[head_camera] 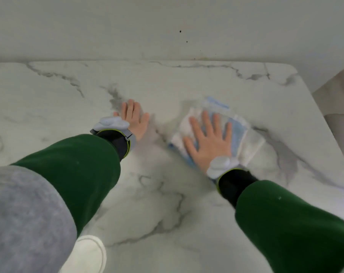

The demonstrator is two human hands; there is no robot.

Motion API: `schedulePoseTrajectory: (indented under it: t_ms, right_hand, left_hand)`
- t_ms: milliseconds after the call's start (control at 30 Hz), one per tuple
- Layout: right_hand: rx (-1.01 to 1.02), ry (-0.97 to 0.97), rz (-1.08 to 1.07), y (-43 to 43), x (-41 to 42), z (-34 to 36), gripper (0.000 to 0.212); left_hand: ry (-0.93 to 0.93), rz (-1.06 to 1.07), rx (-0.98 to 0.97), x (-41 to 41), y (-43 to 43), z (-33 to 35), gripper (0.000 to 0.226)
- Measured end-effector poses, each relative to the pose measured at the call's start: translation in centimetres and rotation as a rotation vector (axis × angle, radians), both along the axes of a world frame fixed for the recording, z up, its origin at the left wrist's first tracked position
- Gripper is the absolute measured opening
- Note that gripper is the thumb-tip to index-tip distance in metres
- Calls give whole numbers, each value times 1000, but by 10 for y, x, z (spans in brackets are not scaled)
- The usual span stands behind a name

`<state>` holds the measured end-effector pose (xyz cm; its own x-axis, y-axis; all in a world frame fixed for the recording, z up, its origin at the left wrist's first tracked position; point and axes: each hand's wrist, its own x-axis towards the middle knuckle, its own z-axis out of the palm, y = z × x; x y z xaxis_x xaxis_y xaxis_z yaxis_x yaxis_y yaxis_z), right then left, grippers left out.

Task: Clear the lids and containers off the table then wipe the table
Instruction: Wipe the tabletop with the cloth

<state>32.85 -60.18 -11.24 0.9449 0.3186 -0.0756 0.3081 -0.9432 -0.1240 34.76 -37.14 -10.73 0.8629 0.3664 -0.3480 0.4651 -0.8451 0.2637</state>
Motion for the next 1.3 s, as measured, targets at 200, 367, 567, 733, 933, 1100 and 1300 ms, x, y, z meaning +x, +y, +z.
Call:
schedulePoseTrajectory:
  t_ms: [200, 367, 567, 733, 933, 1100, 1300]
  right_hand:
    - [-41, 45, -437, -33, 13, 3, 65]
    - [-7, -15, -89, 66, -19, -4, 65]
    - [21, -40, 15, 24, 5, -6, 60]
    - [-14, 83, -454, -62, 36, 8, 62]
    - [30, 7, -263, 27, 10, 8, 62]
    - [45, -24, 98, 23, 28, -2, 59]
    - [41, -7, -289, -91, 113, 1, 59]
  left_hand:
    - [-24, -19, -24, -19, -25, -2, 58]
    - [-15, -41, -125, -23, -17, -11, 55]
    - [-36, 14, -302, -20, -16, -3, 55]
    - [-24, -132, -87, -23, -14, -3, 58]
    - [-158, 74, -17, -14, -34, -4, 53]
    - [-269, 134, 28, 4, -67, 2, 55]
    - [-214, -80, -14, 38, -119, 3, 55]
